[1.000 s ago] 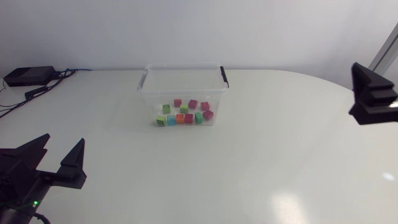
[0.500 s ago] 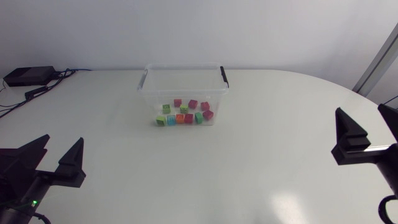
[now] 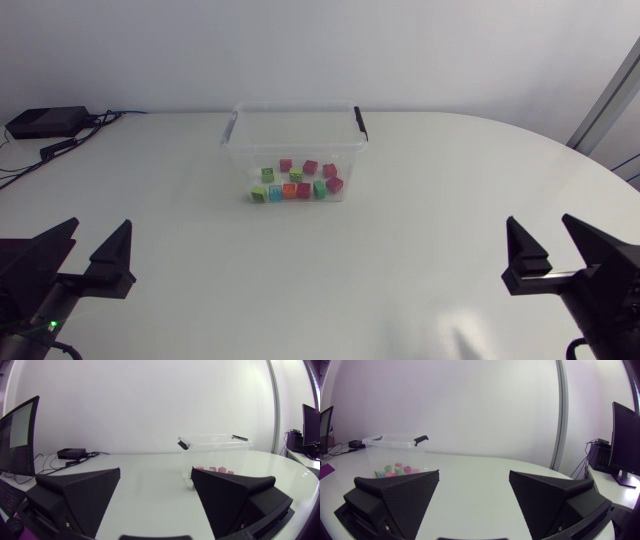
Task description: Place the duplo bricks in the container
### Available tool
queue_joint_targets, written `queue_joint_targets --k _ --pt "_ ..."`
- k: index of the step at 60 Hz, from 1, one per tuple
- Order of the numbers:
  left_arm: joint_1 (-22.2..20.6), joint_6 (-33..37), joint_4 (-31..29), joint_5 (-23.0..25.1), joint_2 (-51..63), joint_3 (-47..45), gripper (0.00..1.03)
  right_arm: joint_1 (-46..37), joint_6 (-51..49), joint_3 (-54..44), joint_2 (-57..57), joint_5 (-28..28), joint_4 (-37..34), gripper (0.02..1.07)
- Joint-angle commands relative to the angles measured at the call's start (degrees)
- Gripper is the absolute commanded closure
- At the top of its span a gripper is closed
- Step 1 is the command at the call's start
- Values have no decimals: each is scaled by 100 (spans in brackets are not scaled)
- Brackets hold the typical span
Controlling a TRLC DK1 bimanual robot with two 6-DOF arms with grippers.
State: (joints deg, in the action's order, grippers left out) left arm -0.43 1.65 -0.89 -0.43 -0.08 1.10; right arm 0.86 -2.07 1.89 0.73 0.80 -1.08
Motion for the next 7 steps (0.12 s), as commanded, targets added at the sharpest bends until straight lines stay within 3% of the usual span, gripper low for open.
queue_joint_targets --k 1,7 --pt "43 -165 89 43 8 -110 4 -86 207 -189 -73 -80 108 6" --pt "43 -165 89 43 8 -110 4 -86 207 -189 -73 -80 108 6"
